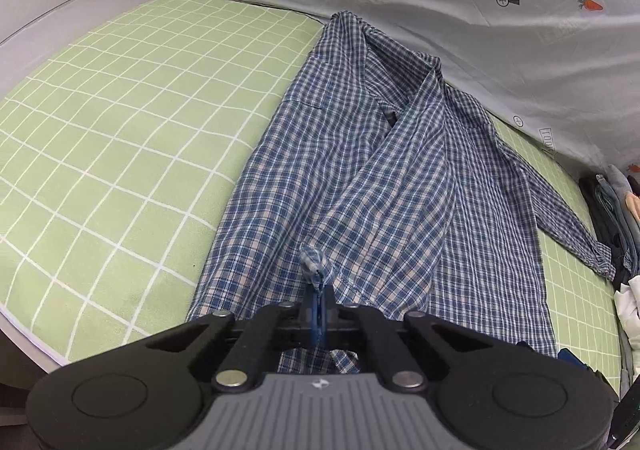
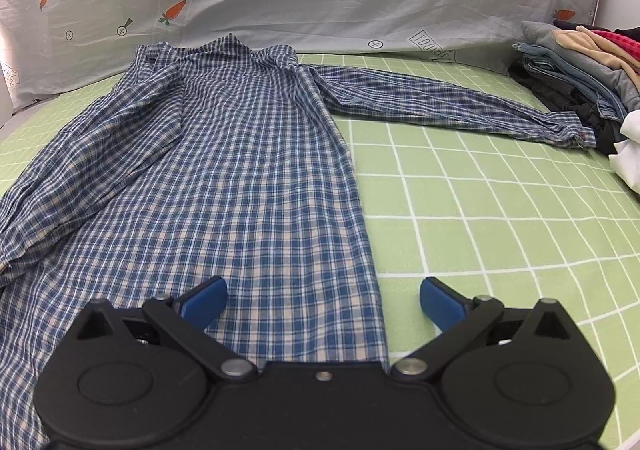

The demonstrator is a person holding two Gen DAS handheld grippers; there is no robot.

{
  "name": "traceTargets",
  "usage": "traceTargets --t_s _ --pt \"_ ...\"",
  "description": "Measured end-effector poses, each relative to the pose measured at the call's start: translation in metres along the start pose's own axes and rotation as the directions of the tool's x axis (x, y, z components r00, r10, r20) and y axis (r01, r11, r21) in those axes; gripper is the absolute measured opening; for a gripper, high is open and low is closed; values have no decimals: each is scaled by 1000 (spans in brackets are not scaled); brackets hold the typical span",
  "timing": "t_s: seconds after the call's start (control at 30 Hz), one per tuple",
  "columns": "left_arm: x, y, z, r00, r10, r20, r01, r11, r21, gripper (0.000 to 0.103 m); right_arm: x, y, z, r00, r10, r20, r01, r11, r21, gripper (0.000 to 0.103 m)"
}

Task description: Fold clothes

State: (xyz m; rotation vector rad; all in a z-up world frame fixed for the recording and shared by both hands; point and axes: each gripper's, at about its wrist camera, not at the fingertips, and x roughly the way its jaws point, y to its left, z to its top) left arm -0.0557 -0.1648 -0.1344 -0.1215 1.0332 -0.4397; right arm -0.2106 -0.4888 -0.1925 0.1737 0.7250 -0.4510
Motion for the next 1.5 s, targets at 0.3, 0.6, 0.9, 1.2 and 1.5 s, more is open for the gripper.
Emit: traceTargets --t_s 0.3,0.6,0.9,1.2,1.5 --pt "-20 25 -24 999 42 -2 -42 992 -122 2 -1 -1 -6 998 1 57 -1 1000 -4 103" --pt "1 44 -45 982 70 -173 -97 984 -151 5 -1 1 -7 998 0 60 1 1000 -3 103" --pt "-18 33 -6 986 156 -65 -160 986 -52 33 -6 1 -1 1000 -13 17 12 1000 13 103" --pt "-5 1 40 992 124 -11 -123 989 86 34 6 -12 30 994 -96 57 94 995 27 103" --pt "58 -29 94 995 95 -13 -93 989 115 34 51 -51 58 976 -218 4 215 967 140 103"
